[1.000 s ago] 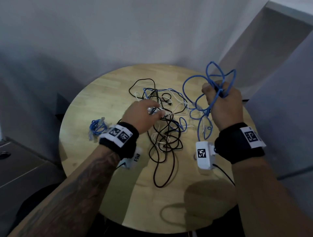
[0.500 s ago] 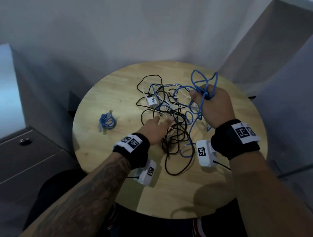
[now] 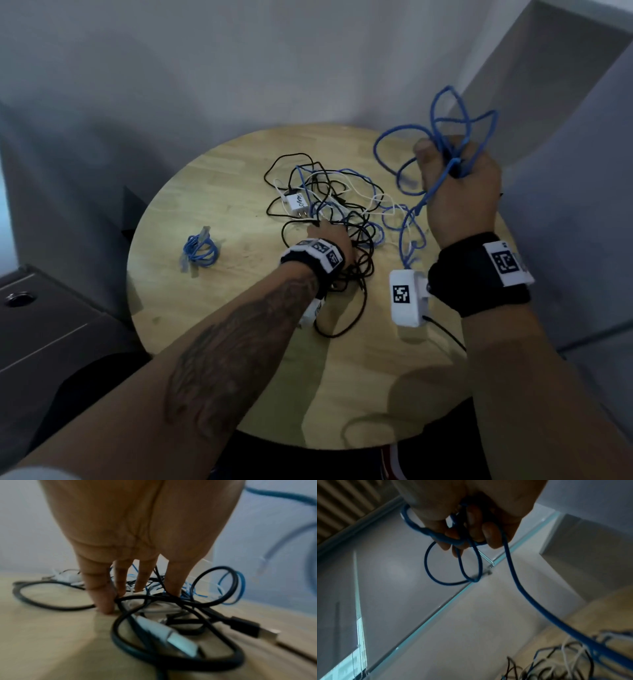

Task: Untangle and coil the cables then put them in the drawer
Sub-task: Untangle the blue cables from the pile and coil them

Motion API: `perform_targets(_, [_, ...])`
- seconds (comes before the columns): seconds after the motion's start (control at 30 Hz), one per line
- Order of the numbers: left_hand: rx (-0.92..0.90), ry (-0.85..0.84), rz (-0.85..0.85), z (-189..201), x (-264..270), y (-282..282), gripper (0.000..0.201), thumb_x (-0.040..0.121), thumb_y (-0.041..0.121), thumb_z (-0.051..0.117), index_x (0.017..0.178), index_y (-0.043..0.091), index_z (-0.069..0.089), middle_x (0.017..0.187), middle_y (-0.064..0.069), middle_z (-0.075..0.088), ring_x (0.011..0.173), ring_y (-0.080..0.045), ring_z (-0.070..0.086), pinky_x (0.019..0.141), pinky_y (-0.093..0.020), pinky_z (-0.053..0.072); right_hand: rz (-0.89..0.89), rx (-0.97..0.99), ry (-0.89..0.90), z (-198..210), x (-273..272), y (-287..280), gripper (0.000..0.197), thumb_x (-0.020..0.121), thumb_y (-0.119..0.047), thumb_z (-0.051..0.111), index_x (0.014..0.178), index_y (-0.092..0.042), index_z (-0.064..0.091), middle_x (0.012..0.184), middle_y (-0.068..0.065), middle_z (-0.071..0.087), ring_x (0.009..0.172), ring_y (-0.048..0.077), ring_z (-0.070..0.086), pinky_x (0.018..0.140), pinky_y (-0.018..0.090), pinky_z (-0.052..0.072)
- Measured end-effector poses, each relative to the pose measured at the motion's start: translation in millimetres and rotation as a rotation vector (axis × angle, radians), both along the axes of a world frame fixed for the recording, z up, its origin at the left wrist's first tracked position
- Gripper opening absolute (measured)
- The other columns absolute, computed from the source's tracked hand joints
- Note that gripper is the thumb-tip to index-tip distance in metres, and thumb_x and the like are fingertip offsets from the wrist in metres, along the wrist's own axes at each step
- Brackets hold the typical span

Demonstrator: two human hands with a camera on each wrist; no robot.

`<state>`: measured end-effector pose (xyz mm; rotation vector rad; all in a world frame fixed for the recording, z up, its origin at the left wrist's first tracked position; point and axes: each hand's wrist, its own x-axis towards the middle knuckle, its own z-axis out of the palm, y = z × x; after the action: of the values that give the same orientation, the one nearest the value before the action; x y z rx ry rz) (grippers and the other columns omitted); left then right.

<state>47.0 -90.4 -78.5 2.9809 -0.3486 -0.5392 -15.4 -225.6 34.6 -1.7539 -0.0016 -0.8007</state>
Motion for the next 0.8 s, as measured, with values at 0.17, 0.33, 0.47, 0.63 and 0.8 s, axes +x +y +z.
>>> perform_targets(0.17, [-0.397,0.073,0.16,27,5,12,0.057,0.092,0.047,0.06,0.134,0.01,0.052,0.135,-0.013,0.054,0.121,-0.032,0.054,0.095,-0.035,0.045,0.097,0.121,0.159,-11,5,5,0.021,0.094,-0.026,0.066,0.085,-0.007,0.065,0.061,-0.001,0.05,0.054,0.007,0.047,0.055,0.021,0.04])
perform_targets(0.33, [-1.167,-0.055,0.23,55,-31,54,0.031,0.101,0.039,0.047,0.114,0.019,0.066,0.112,0.003,0.068,0.107,-0.017,0.062,0.094,-0.038,0.05,0.269,0.411,0.284,-20,2,27,0.019,0.095,-0.017,0.062,0.098,0.002,0.067,0.062,0.004,0.046,0.047,0.01,0.04,0.042,0.02,0.033])
perform_targets(0.47, [-1.451,0.029,0.255,58,-63,77,0.016,0.097,0.025,0.057,0.105,0.031,0.07,0.102,0.001,0.07,0.101,-0.016,0.065,0.082,-0.034,0.049,0.484,0.44,0.472,-39,-9,55,0.014,0.096,-0.021,0.062,0.091,-0.012,0.072,0.062,0.002,0.053,0.047,0.012,0.041,0.044,0.024,0.033])
perform_targets(0.63, [-1.399,-0.117,0.373,54,-71,116,0.018,0.095,0.022,0.061,0.089,0.022,0.077,0.084,-0.008,0.075,0.085,-0.026,0.068,0.087,-0.047,0.051,0.461,0.182,0.57,-49,-21,57,0.019,0.093,-0.03,0.067,0.103,-0.014,0.072,0.076,0.002,0.065,0.062,0.012,0.059,0.061,0.03,0.049])
perform_targets(0.8, [-1.363,-0.007,0.498,57,-75,144,0.016,0.095,0.012,0.06,0.093,0.002,0.073,0.059,-0.002,0.058,0.069,-0.024,0.059,0.071,-0.037,0.051,0.416,-0.483,0.881,-59,-21,29,0.093,0.082,-0.033,0.079,0.155,-0.022,0.023,0.154,0.002,0.042,0.127,0.026,0.055,0.1,0.043,0.048])
